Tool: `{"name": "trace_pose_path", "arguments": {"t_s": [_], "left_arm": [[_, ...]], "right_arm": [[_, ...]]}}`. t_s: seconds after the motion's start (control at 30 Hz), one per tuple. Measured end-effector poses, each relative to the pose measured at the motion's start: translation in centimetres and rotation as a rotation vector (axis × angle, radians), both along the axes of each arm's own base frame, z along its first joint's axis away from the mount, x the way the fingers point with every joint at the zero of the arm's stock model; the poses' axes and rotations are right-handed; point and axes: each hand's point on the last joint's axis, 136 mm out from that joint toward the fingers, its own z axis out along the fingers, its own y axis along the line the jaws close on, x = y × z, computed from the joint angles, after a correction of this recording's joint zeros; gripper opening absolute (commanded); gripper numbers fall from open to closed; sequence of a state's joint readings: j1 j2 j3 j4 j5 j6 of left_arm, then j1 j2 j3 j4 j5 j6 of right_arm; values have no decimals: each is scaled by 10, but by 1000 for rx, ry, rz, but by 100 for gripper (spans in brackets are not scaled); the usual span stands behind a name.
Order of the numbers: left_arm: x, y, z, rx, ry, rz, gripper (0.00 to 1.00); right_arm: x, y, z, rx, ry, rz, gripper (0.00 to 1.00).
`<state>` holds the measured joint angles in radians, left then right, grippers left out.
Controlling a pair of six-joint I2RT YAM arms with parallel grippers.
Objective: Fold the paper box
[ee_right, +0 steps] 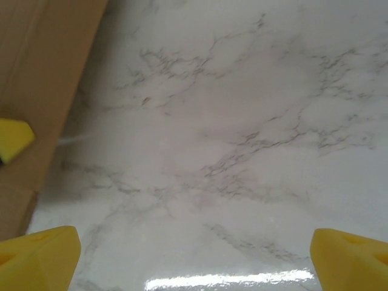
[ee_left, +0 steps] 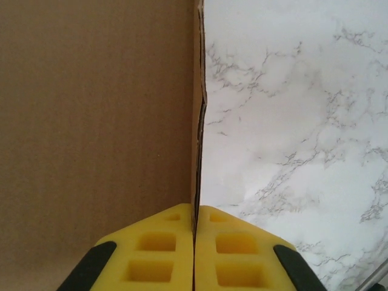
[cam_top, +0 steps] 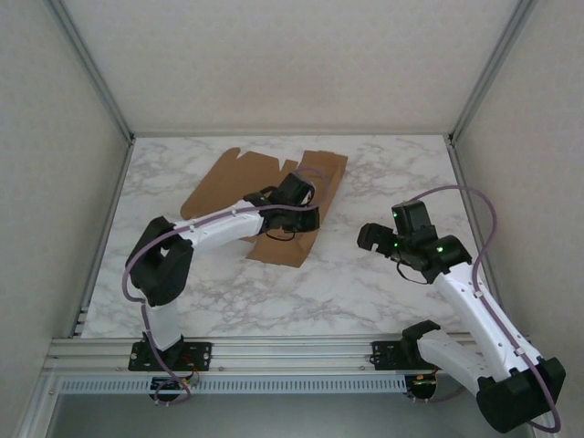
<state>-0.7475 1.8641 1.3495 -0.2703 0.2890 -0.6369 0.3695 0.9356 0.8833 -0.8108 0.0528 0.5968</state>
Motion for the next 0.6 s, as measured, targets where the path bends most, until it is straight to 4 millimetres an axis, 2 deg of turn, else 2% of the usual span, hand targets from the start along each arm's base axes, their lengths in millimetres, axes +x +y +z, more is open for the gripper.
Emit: {"name": "trace_pose_path", "arguments": {"t_s": [0.13,0.23,0.33,0.47,0.6], "left_arm": [[-7,-4,-21,-81,43,32,0],[-9,-11,-30,-139,61,46,0],[-12,-15,-34,-194,70,56,0],[-16,-17,-38,-264,82,67,0],[-21,-19,-39,-323,93,72,0]], "right_arm": [[12,-4,-4,89,33,-73,90],[24,6,-12,175,80,-92,83],[36,21,-25,258,137,-100,81],[52,37,-41,370,189,-107,83],[69,48,-48,462,206,-107,86]]}}
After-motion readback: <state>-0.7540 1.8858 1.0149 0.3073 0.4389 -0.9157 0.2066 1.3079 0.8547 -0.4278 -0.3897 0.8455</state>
